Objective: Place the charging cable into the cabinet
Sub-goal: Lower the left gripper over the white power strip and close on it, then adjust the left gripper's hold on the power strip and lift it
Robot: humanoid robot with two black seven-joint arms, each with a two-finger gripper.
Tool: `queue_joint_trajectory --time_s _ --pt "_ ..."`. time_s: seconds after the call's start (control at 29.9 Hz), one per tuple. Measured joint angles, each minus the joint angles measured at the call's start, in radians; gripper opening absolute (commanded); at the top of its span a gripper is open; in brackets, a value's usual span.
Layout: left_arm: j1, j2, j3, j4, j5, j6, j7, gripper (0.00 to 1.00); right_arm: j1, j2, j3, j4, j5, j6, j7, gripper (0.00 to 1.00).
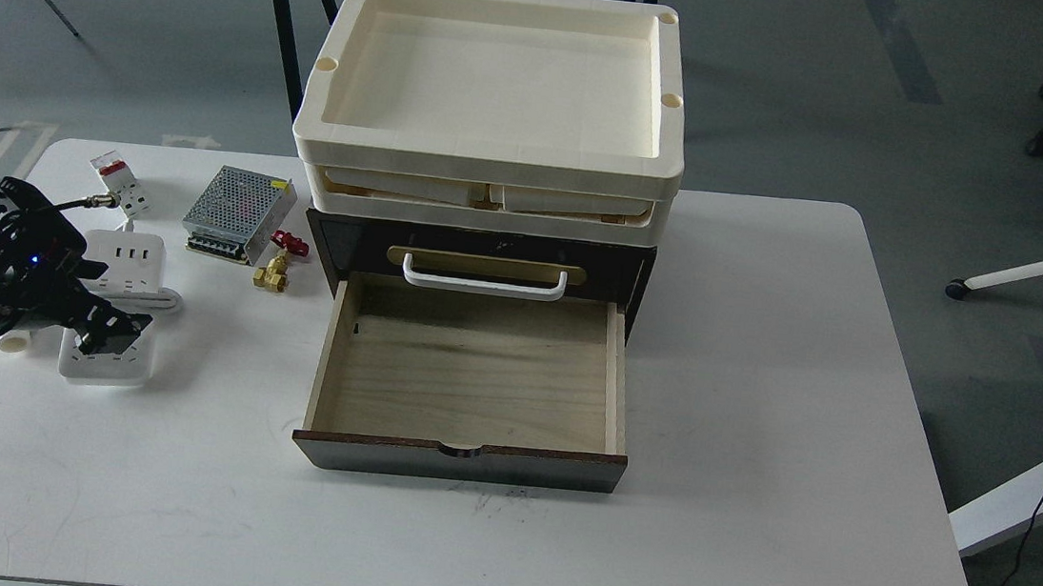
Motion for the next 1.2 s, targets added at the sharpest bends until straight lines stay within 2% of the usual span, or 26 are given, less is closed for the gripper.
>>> queue_joint_trajectory --time_s 0.6,0.97,1.2 --pt "0.000 -0.039 0.024 0.076 -0.006 0.104 0.000 0.66 -0.015 0.000 0.000 -0.001 0.000 0.000 0.001 0.99" --pt "0.000 -0.046 0.024 0.089 -0.005 0.109 0.000 0.64 -0.019 -0.002 0.001 -0.005 0.001 0.000 0.001 0.99" --pt "0.008 -0.048 0.024 0.096 -0.007 0.117 0.000 0.56 -0.023 -0.002 0.001 -0.005 0.001 0.000 0.001 0.99"
